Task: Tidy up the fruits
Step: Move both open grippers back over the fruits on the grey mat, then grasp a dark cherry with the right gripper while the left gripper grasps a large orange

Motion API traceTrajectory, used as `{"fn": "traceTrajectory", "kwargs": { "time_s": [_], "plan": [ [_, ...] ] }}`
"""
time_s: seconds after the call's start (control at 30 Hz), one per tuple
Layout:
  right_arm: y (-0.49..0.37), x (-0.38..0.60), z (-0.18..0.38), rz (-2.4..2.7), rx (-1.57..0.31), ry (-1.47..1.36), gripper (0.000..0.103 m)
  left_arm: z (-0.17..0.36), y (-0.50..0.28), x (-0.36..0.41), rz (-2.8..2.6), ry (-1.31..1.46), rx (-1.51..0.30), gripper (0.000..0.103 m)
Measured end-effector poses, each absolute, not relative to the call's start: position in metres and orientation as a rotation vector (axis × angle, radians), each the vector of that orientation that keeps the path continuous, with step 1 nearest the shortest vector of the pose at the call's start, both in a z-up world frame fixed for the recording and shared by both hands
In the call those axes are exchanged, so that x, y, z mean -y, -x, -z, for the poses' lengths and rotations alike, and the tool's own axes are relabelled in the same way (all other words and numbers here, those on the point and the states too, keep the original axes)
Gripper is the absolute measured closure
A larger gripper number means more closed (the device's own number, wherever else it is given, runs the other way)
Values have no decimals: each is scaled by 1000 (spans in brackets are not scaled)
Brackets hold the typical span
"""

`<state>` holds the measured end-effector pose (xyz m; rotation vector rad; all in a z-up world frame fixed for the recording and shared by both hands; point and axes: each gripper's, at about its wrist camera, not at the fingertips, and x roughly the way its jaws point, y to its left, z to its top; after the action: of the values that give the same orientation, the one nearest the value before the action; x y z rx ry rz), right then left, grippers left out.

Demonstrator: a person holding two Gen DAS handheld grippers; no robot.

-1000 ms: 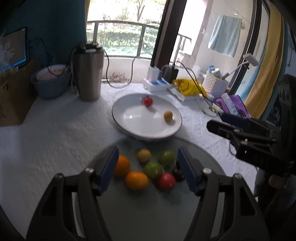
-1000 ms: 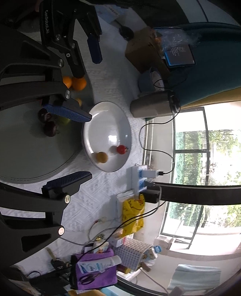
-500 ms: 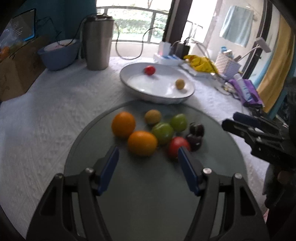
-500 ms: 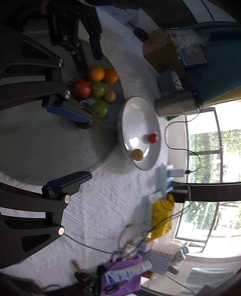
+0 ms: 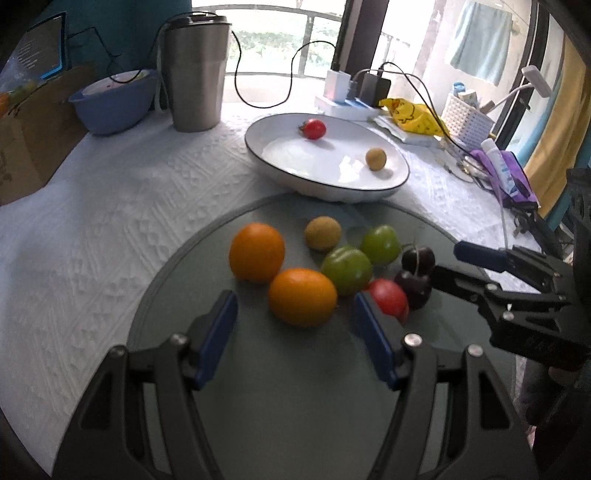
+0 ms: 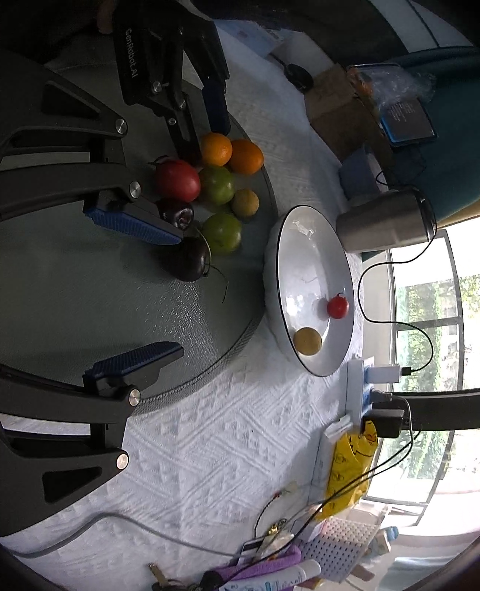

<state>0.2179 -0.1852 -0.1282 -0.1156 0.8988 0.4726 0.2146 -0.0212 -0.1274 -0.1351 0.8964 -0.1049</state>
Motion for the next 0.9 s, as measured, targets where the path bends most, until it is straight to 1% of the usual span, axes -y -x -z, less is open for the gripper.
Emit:
{"fn": "traceTrajectory", "kwargs": {
  "time_s": [0.03,0.07,0.13,0.17,0.2,0.23,0.27,0.4,0.5,0.57,0.9],
  "plan": [
    [-220,184,129,-474,-901,115,45,128,-216,20,108,138,-898,37],
    [-221,184,129,-475,-903,115,45,128,-218,19,114,142,-900,44],
    [-223,182,130,-493,-907,104,46,129,-219,19,127,138,-899,49],
    [-225,180,130,-505,-910,100,47,128,-220,19,135,134,-899,54],
    [-226,179,130,-511,-911,98,49,128,-220,20,141,130,-898,56],
    [-227,178,131,-522,-912,90,51,129,-221,21,150,127,-899,61],
    [-229,177,131,-534,-918,78,52,129,-221,20,156,128,-898,64],
    [-236,171,133,-546,-931,66,53,129,-222,16,162,136,-896,64],
    [-239,166,136,-568,-948,52,61,128,-221,13,173,138,-892,64],
    [-241,161,137,-582,-955,51,72,127,-220,12,176,142,-889,64],
    [-236,161,131,-558,-939,62,73,118,-213,7,182,155,-863,64]
  ]
}}
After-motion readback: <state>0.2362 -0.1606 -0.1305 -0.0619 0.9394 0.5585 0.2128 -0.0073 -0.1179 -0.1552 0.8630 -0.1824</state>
